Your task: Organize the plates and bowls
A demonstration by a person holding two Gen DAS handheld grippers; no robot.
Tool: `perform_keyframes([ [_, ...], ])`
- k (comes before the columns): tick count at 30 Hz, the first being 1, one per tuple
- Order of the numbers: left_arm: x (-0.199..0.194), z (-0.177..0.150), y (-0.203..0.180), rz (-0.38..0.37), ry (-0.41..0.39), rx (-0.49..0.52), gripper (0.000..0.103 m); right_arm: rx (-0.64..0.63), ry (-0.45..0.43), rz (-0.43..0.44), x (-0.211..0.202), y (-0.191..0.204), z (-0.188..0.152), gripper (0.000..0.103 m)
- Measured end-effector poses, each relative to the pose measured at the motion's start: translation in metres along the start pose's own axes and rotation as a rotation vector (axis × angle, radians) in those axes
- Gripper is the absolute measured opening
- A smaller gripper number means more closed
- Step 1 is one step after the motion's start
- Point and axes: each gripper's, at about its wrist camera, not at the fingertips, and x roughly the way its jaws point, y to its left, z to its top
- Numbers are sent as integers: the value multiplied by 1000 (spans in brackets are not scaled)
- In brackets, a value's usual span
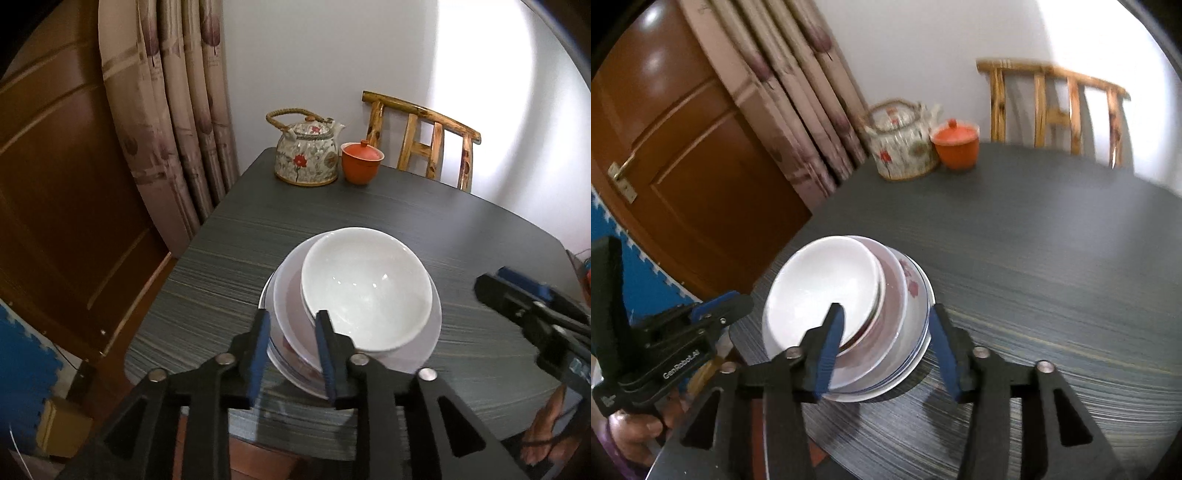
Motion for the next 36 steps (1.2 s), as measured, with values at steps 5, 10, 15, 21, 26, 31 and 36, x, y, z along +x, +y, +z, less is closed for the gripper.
perform_keyframes([
  [5, -13, -13, -12, 40, -74, 41, 34, -15, -192, -105, -37, 16, -25, 89],
  [10, -19, -21, -23, 70, -129, 98, 35, 38, -266, -156, -59, 12, -44, 91],
  [15, -29, -20, -30, 39, -176, 124, 35, 34, -301, -230, -74, 13, -54, 91],
  [21, -38, -20, -30, 34, -195, 114, 35, 33, -306, -255, -82, 20, -64, 92],
  [26, -42, -20, -29, 29, -210, 107, 35, 16, -314, -251, -87, 25, -65, 93],
  [31, -46, -22, -32, 35, -232, 124, 36, 12, -312, -242, -89, 28, -68, 95],
  [36, -50, -23, -35, 37, -258, 135, 51, 12, -306, -239, -90, 29, -71, 95],
])
